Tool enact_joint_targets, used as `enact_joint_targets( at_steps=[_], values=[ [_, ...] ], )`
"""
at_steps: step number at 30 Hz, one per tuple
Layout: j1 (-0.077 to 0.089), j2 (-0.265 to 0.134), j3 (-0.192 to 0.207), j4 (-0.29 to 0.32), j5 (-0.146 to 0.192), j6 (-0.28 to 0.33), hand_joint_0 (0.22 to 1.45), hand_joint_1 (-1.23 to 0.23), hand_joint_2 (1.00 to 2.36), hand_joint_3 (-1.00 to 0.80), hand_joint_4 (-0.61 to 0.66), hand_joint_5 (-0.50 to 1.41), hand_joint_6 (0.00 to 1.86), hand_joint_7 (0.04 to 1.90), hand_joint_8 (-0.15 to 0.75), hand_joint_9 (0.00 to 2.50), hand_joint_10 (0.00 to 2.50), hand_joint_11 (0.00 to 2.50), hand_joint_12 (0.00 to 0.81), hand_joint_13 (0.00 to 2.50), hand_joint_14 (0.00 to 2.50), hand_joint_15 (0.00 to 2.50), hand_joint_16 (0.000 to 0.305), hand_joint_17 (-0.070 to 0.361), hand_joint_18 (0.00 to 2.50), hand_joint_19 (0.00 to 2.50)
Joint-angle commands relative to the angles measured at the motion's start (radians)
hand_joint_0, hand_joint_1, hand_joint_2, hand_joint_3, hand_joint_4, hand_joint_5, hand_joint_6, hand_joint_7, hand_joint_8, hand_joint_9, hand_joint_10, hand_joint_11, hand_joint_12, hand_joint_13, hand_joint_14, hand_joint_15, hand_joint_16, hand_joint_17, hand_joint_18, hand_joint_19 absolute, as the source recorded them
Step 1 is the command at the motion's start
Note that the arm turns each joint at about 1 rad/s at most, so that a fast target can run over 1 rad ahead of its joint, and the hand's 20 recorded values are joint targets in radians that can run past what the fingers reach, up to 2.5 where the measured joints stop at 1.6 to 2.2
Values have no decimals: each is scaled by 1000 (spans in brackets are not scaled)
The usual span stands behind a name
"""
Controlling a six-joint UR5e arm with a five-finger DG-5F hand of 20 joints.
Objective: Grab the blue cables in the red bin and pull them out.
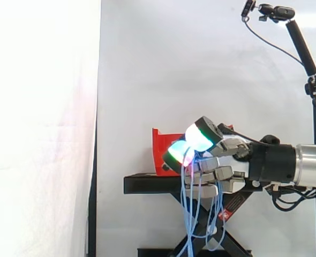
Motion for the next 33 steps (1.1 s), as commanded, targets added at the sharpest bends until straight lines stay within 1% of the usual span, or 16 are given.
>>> enact_joint_targets(
  at_steps=[1, 7, 11, 17, 26, 33],
  values=[
    [1, -1, -1, 6, 0, -1, 1004, -1116, 1018, -581, -113, 749, 1317, 358, 253, 1648, 221, 1983, 276, 1156, 2500, 613, 37, 82, 1257, 1678],
    [3, -1, 0, 7, 0, -1, 1009, -1115, 1018, -569, -107, 744, 1340, 339, 252, 1645, 229, 1959, 276, 1159, 2500, 592, 37, 83, 1257, 1678],
    [3, -1, 0, 7, 0, -2, 1013, -1111, 1019, -548, -124, 741, 1362, 334, 259, 1646, 226, 1963, 276, 1157, 2500, 617, 37, 83, 1256, 1678],
    [3, -1, 0, 7, 0, -5, 1016, -1105, 1020, -496, -145, 736, 1409, 311, 264, 1648, 203, 1975, 276, 1160, 2500, 589, 37, 83, 1253, 1659],
    [7, 1, 0, 4, 2, -9, 1023, -1099, 1020, -481, -142, 733, 1441, 293, 262, 1653, 165, 1995, 274, 1159, 2500, 591, 36, 81, 1254, 1659],
    [7, -1, 0, -17, 2, -9, 1023, -1098, 1020, -474, -134, 734, 1443, 284, 280, 1661, 102, 2026, 272, 1157, 2500, 592, 36, 81, 1255, 1664]
  ],
)
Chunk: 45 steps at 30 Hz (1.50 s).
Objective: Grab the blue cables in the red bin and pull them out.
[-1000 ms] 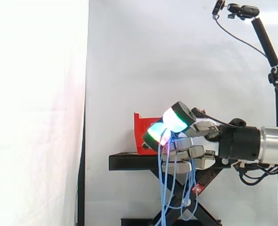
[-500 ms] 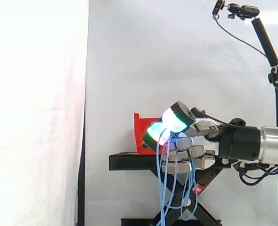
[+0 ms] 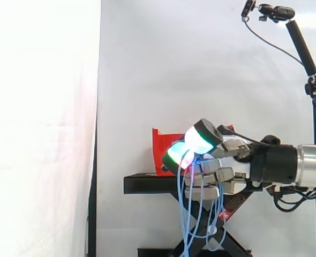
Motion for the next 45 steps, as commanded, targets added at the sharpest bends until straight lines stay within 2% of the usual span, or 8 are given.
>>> enact_joint_targets(
  at_steps=[1, 5, 9, 13, 15, 18, 27, 45],
  values=[
    [0, 0, 0, -10, 0, 0, 1024, -1098, 1020, -476, -132, 735, 1440, 286, 285, 1667, 89, 2020, 272, 1156, 2500, 592, 36, 81, 1255, 1666],
    [0, 0, 0, -11, 0, 0, 1023, -1096, 1021, -458, -136, 736, 1440, 292, 304, 1681, 1, 2052, 272, 1154, 2500, 598, 36, 81, 1255, 1671],
    [0, 0, 0, -11, 0, -2, 1024, -1097, 1021, -442, -140, 736, 1441, 309, 260, 1664, 30, 2012, 279, 1153, 2500, 615, 36, 81, 1253, 1667],
    [0, 0, 0, -11, 0, -2, 1028, -1095, 1020, -447, -140, 735, 1447, 303, 250, 1631, 197, 1909, 279, 1154, 2500, 614, 36, 81, 1245, 1653],
    [0, 0, 0, -11, 0, -2, 1027, -1094, 1020, -445, -131, 732, 1449, 308, 219, 1619, 516, 1753, 280, 1155, 2500, 614, 36, 80, 1242, 1647],
    [0, 0, 0, -11, 0, -2, 1029, -1093, 1019, -453, -130, 731, 1452, 306, 182, 1632, 686, 1723, 278, 1154, 2500, 613, 35, 79, 1243, 1643],
    [0, 0, 0, -11, 0, -2, 1031, -1093, 1017, -453, -135, 737, 1474, 275, 187, 1603, 530, 1736, 269, 1162, 2500, 623, 34, 76, 1240, 1669],
    [0, 0, 0, -11, 0, -2, 1033, -1092, 1017, -457, -132, 738, 1480, 273, 183, 1607, 502, 1749, 269, 1160, 2500, 646, 34, 78, 1240, 1685]
  ],
)
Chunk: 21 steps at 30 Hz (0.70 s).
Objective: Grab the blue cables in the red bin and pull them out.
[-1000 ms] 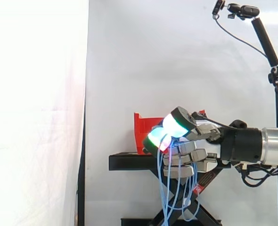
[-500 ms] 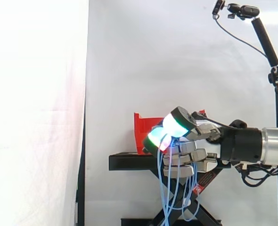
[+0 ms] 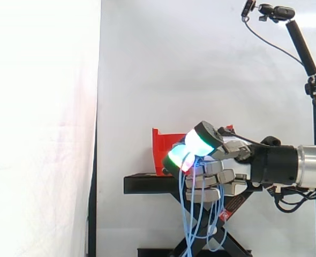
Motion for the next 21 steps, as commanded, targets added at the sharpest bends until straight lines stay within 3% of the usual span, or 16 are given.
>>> enact_joint_targets(
  at_steps=[1, 21],
  values=[
    [0, 0, 0, 0, 0, 0, 1033, -1092, 1017, -456, -132, 737, 1481, 273, 180, 1606, 501, 1748, 269, 1160, 2500, 645, 34, 77, 1241, 1679],
    [0, 0, 0, 0, 0, 0, 1032, -1089, 1016, -463, -125, 737, 1483, 272, 188, 1600, 450, 1773, 275, 1160, 2500, 637, 35, 78, 1235, 1689]
  ],
)
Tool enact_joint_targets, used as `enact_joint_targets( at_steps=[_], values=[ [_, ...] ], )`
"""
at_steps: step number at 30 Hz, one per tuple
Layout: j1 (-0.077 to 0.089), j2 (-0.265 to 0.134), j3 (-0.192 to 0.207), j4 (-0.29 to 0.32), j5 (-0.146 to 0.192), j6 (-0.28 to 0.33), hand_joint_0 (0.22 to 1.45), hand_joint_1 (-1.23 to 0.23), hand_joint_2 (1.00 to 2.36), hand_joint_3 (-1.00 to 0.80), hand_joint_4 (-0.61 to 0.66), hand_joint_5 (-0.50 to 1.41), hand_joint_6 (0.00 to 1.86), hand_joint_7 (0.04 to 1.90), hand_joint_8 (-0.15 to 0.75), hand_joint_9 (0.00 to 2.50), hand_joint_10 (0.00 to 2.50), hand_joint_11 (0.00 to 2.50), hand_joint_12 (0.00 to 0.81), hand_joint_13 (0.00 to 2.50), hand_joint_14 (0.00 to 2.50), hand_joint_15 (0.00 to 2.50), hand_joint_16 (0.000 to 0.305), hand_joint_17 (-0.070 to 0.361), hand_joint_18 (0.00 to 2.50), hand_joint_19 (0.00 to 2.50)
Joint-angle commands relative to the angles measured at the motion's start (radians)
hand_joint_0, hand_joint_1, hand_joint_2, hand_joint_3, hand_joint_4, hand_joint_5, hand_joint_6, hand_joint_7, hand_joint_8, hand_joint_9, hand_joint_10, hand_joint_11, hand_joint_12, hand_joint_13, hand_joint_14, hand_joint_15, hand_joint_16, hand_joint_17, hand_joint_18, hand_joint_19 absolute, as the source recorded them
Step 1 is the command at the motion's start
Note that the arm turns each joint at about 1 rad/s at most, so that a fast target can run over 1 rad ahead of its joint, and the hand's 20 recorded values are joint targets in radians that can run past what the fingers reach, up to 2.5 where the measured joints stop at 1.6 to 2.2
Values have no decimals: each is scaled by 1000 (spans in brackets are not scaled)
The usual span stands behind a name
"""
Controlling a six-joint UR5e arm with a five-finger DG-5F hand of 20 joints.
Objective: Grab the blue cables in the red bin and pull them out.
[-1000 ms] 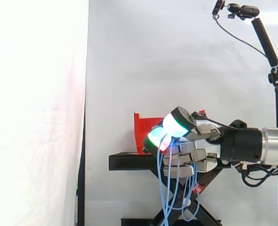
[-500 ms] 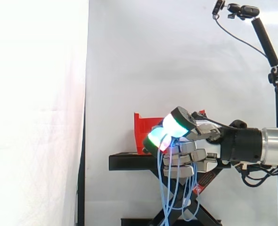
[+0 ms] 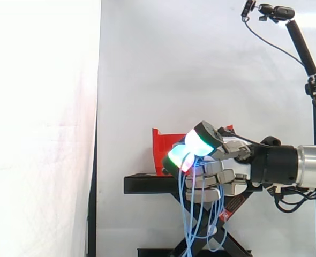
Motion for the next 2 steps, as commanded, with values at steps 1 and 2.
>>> enact_joint_targets(
  at_steps=[1, 2],
  values=[
    [0, 0, 0, 0, 0, 0, 1031, -1089, 1017, -455, -125, 737, 1483, 272, 188, 1600, 449, 1769, 267, 1157, 2500, 639, 35, 78, 1234, 1697],
    [0, 0, 0, 0, 0, 0, 1031, -1089, 1017, -455, -125, 737, 1483, 272, 188, 1601, 448, 1758, 275, 1159, 2500, 638, 35, 78, 1234, 1698]
  ],
)
